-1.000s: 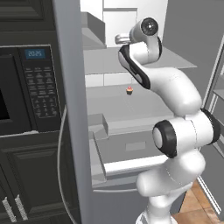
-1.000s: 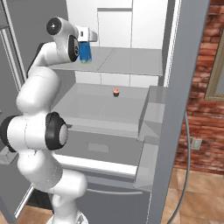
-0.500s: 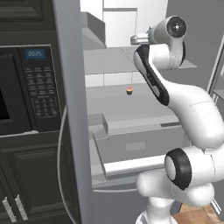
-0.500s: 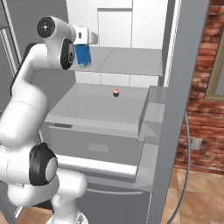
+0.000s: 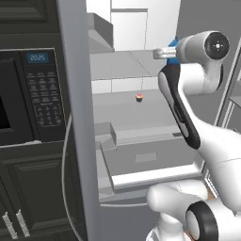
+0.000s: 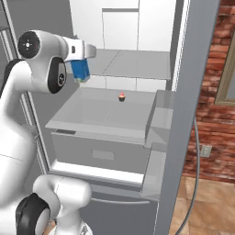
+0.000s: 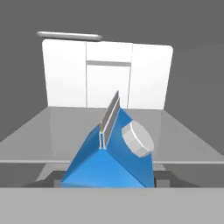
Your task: Take out the milk from the fridge and place it on the tray on the counter. Then take the sugar cube near the tray and place it in the tray.
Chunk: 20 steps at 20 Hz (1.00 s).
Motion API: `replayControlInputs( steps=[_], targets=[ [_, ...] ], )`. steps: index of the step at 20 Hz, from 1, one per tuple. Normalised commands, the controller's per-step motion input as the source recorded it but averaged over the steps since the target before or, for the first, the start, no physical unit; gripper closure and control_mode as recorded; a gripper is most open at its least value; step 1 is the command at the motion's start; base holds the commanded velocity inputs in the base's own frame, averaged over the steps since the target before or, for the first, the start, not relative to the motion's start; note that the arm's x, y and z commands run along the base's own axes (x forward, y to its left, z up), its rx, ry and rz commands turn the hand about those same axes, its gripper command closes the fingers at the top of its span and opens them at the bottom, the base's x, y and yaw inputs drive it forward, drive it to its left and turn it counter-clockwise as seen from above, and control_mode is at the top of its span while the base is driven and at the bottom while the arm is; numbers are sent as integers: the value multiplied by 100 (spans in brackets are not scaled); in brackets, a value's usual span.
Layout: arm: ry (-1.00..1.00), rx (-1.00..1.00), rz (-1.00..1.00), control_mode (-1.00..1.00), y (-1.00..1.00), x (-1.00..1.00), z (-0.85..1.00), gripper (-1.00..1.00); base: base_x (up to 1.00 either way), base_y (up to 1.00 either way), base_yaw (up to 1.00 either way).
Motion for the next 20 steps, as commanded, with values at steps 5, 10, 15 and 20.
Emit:
replayControlInputs(
  steps=[5, 10, 15, 20],
  targets=[
    [20, 0, 0, -100, -9, -100, -1, 100, 0, 0, 0],
    [-1, 0, 0, -100, 0, -90, -9, 100, 0, 0, 0],
    [1, 0, 0, -100, 0, -49, -62, 100, 0, 0, 0],
    [1, 0, 0, -100, 0, -8, -52, 100, 0, 0, 0]
  ],
)
